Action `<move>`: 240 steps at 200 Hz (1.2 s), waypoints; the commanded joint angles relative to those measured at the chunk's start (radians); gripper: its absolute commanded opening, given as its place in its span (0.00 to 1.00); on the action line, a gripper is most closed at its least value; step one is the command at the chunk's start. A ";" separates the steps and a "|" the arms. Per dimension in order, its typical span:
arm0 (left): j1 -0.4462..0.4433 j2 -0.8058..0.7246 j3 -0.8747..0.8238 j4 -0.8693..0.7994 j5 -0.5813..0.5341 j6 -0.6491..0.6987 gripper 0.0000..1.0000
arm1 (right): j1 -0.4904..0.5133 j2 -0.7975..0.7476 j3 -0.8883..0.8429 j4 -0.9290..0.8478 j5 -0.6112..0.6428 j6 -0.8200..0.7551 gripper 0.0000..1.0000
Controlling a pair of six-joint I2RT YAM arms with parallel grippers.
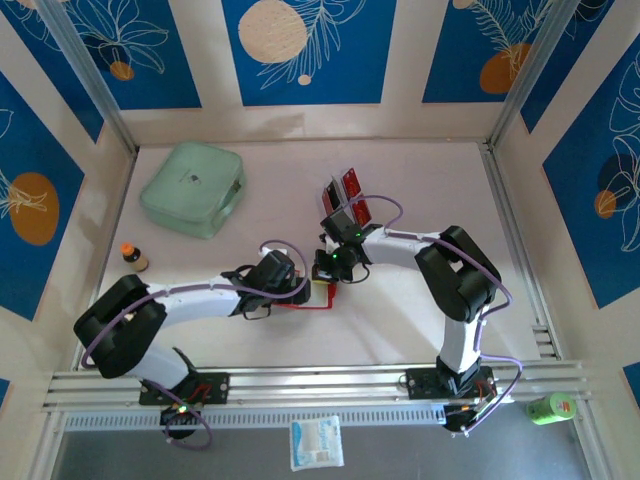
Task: Put the credit cards into the card holder
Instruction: Flip over the card slot on the card holder.
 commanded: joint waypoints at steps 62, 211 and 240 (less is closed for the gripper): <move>-0.017 -0.064 -0.005 0.052 0.042 0.002 1.00 | 0.007 0.021 -0.027 0.012 -0.034 0.029 0.00; -0.020 0.048 -0.070 0.102 0.021 0.005 0.85 | -0.013 -0.030 -0.035 0.023 -0.050 0.043 0.00; -0.021 0.058 -0.074 0.117 0.030 -0.003 0.84 | -0.020 -0.070 -0.045 0.019 -0.040 0.049 0.00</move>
